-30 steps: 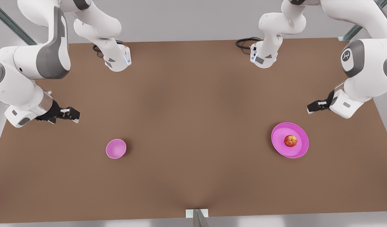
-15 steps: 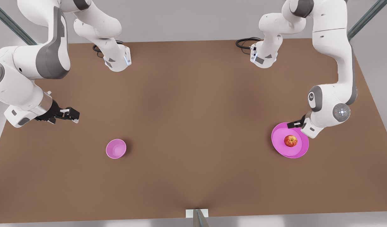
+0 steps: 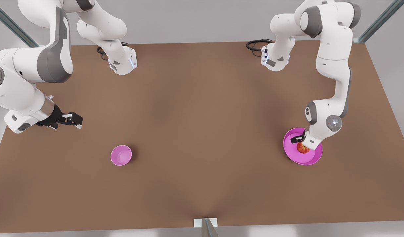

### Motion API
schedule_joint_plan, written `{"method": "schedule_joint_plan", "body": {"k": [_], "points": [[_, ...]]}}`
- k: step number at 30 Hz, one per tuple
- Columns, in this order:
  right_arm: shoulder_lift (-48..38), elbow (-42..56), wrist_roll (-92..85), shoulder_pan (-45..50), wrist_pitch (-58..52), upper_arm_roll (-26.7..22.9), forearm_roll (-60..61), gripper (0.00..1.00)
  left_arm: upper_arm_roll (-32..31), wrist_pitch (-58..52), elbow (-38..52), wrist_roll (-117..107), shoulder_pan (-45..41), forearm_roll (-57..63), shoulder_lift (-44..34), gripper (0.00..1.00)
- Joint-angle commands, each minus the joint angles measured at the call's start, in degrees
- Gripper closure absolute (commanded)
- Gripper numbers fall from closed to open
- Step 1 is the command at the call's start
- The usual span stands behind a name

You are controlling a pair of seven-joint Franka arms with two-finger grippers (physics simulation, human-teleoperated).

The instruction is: Use the left arm to pick up the apple from the plate, transfer it to the gripper of the right arm, and then use the right arm to place it into the bowl

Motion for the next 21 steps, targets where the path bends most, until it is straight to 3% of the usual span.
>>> {"method": "schedule_joint_plan", "body": {"k": [1, 17, 21], "points": [[-0.1, 0.0, -0.1, 0.0, 0.0, 0.0, 0.0, 0.0, 0.0, 5.3, 0.1, -0.7, 0.0, 0.0, 0.4, 0.0], [0.0, 0.0, -0.1, -0.1, 0.0, -0.1, 0.0, 0.0, -0.1, 7.0, 1.9, -0.8, 0.4, 0.0, 2.9, 0.0], [0.1, 0.0, -0.1, -0.1, 0.0, -0.1, 0.0, 0.0, -0.1, 7.5, 1.9, -0.9, 0.4, -0.1, 3.3, 0.19]]}}
